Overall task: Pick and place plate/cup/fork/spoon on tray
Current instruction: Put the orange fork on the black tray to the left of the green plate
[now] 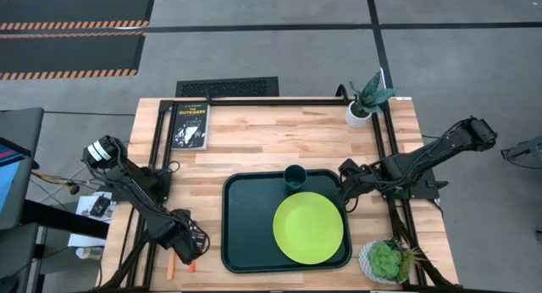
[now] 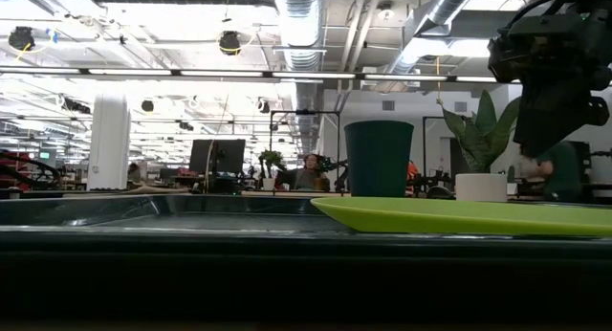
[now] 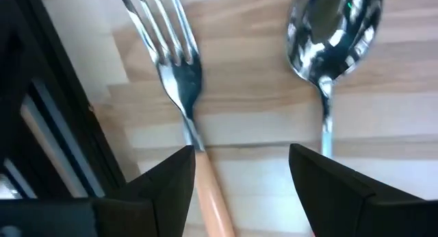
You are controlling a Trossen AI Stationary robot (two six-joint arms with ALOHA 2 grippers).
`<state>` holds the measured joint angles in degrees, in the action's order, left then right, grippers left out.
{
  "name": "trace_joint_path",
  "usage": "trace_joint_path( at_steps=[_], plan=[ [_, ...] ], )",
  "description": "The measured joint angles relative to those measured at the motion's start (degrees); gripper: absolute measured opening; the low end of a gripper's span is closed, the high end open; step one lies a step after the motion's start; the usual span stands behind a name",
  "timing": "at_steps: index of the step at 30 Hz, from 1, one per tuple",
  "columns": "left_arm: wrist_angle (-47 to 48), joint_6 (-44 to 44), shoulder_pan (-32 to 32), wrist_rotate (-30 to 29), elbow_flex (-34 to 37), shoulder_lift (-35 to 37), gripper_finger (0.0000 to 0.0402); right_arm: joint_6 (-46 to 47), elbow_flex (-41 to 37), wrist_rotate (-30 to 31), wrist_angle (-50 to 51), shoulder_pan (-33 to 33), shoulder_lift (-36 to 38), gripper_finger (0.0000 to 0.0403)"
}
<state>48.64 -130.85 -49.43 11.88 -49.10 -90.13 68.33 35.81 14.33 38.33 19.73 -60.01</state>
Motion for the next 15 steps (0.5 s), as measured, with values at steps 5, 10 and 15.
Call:
trace_joint_path(
  at_steps=[5,10,15],
  plan=[
    [2.2,2.6,-0.1,3.0,0.5,-0.1,0.0224,-1.3,0.0,-0.1,0.1,0.0,0.0,0.0205],
    [2.5,2.9,-0.2,3.8,0.6,-0.1,0.0224,-1.3,0.0,-0.6,0.1,0.0,0.0,0.0205],
    [2.0,2.1,-1.2,3.5,0.6,-0.1,0.0224,-1.3,0.0,-0.8,0.1,0.0,0.0,0.0205]
  ],
)
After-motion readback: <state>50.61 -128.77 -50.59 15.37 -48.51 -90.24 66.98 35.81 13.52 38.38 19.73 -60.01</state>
